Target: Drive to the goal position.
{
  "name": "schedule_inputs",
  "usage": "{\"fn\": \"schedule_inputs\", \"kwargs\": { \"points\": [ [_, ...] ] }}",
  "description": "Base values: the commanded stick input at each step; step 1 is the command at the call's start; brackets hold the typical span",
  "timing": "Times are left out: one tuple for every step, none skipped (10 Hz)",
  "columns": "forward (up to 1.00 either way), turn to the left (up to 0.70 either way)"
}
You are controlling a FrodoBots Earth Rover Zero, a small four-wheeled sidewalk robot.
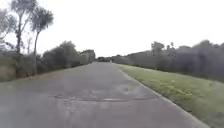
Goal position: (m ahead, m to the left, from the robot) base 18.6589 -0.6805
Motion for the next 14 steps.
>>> {"fn": "schedule_inputs", "kwargs": {
  "points": [
    [1.0,0.0],
    [1.0,0.06],
    [1.0,0.2],
    [1.0,0.0],
    [1.0,0.0],
    [1.0,-0.15],
    [1.0,-0.27],
    [1.0,-0.27],
    [1.0,-0.27],
    [1.0,-0.22],
    [1.0,-0.03],
    [1.0,0.0],
    [1.0,0.0],
    [1.0,0.0]
  ]
}}
